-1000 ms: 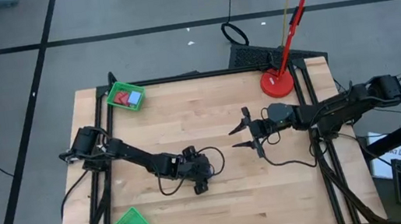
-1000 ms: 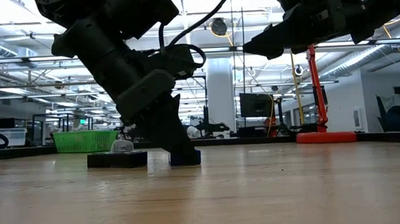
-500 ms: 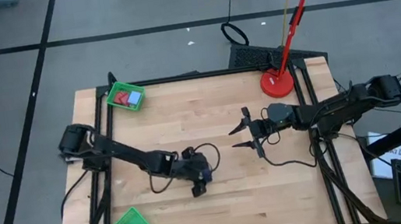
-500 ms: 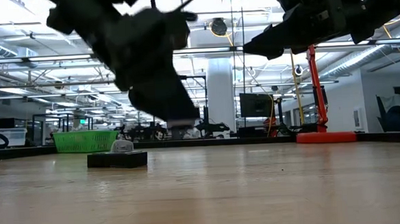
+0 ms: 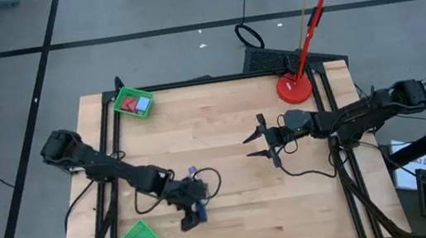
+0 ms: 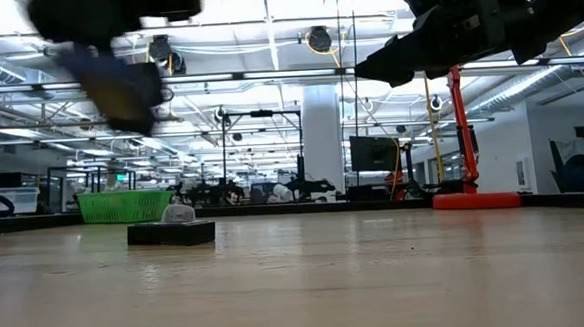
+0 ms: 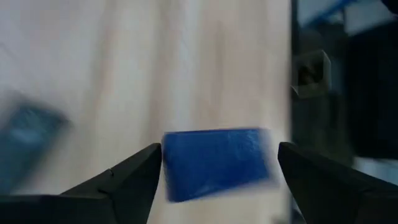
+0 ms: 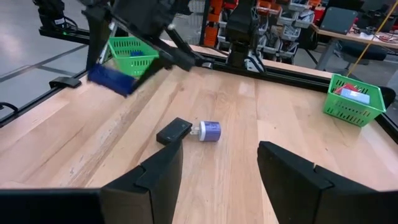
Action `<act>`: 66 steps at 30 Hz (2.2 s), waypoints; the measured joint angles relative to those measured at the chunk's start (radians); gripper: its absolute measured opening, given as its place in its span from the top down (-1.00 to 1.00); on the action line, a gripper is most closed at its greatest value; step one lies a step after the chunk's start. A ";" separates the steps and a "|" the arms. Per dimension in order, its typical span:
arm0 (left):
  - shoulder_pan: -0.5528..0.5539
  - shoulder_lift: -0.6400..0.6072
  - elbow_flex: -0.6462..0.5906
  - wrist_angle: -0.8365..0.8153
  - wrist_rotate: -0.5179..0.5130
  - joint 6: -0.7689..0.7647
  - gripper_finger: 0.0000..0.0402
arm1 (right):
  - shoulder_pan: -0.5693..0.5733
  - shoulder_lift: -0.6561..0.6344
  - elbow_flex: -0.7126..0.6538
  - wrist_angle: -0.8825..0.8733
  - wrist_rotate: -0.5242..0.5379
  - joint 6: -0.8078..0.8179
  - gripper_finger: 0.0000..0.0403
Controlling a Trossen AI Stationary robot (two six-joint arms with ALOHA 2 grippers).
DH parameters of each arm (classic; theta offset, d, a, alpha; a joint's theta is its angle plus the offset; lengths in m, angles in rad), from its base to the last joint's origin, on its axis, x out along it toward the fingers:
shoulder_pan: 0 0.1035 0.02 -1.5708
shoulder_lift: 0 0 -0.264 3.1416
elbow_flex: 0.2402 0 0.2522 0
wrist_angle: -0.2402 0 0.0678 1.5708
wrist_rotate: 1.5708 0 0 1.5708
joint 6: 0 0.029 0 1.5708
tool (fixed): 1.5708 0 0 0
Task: Pick & Place Office items
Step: Put the blue digital timer into the bottom green basket
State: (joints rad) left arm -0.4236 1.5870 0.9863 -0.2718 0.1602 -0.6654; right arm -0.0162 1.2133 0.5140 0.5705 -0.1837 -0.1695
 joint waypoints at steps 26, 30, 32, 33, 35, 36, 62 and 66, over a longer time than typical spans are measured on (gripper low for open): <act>-0.208 -0.015 0.000 -0.049 -0.030 -0.476 0.59 | -0.004 0.000 0.000 0.143 0.000 -0.060 0.02; -0.229 0.020 0.000 0.036 -0.064 -0.553 0.44 | -0.004 0.000 0.000 0.139 0.000 -0.051 0.02; -0.233 0.042 0.001 0.153 -0.065 -0.558 0.31 | -0.004 0.000 0.000 0.136 0.000 -0.048 0.02; -0.235 0.054 0.001 0.229 -0.064 -0.535 0.25 | -0.004 0.000 0.000 0.139 0.000 -0.048 0.02; -0.236 0.072 0.004 0.414 -0.053 -0.444 0.13 | -0.004 0.000 0.000 0.152 0.000 -0.044 0.02; -0.236 0.079 0.018 0.482 -0.047 -0.390 0.08 | -0.004 0.000 0.000 0.162 0.000 -0.032 0.02; -0.493 0.233 0.262 -0.588 -0.199 -0.172 -0.26 | 0.158 0.001 0.000 0.316 0.268 0.234 0.02; -0.491 0.269 0.263 -0.538 -0.187 -0.088 -0.48 | 0.180 0.001 0.000 0.315 0.327 0.236 0.02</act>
State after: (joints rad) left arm -0.9146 1.8556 1.2491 -0.8098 -0.0265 -0.7533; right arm 0.1641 1.2140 0.5140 0.8857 0.1432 0.0669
